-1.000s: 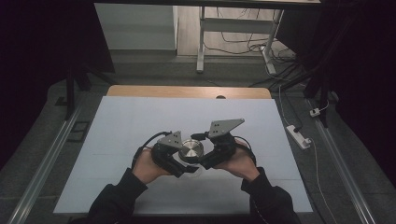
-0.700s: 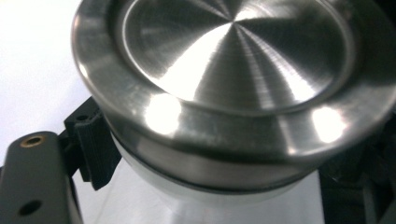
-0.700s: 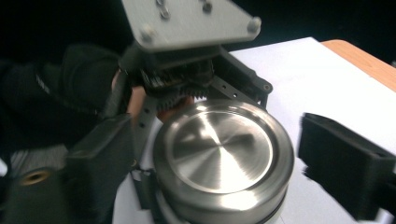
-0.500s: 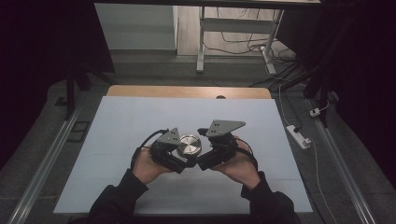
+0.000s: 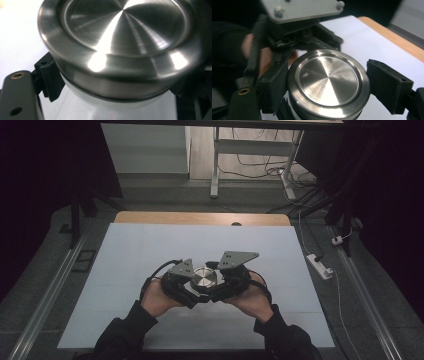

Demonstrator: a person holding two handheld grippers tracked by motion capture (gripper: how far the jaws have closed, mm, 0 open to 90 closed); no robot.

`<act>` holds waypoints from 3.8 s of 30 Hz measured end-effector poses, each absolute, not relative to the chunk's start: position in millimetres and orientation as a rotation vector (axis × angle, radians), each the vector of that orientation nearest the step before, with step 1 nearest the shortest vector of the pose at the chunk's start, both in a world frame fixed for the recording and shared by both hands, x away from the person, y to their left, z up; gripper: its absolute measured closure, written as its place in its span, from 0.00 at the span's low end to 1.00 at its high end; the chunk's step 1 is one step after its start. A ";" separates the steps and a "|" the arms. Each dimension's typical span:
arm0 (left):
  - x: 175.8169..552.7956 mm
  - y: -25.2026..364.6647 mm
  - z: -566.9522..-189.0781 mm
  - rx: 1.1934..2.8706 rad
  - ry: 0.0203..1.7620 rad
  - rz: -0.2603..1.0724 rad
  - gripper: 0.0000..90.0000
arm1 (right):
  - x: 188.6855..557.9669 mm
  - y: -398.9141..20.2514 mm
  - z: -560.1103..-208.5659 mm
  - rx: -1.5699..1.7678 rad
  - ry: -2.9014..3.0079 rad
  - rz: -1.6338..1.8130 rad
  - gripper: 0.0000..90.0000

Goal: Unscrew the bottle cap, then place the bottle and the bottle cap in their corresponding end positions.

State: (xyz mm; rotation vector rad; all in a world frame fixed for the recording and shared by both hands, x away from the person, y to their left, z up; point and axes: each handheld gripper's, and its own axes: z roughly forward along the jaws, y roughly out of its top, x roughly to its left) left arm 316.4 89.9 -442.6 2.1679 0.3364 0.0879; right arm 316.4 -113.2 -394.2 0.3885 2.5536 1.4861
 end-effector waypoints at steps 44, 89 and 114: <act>325.0 108.3 -445.3 2.172 0.415 0.137 0.18 | 324.1 -142.0 -388.6 0.371 2.519 1.601 0.22; 354.3 106.0 -436.0 2.107 0.542 0.269 0.18 | 287.0 -163.0 -405.2 0.404 2.470 1.555 0.22; 383.8 89.1 -439.5 2.093 0.561 0.292 0.18 | 276.8 -164.7 -440.0 0.420 2.498 1.530 0.22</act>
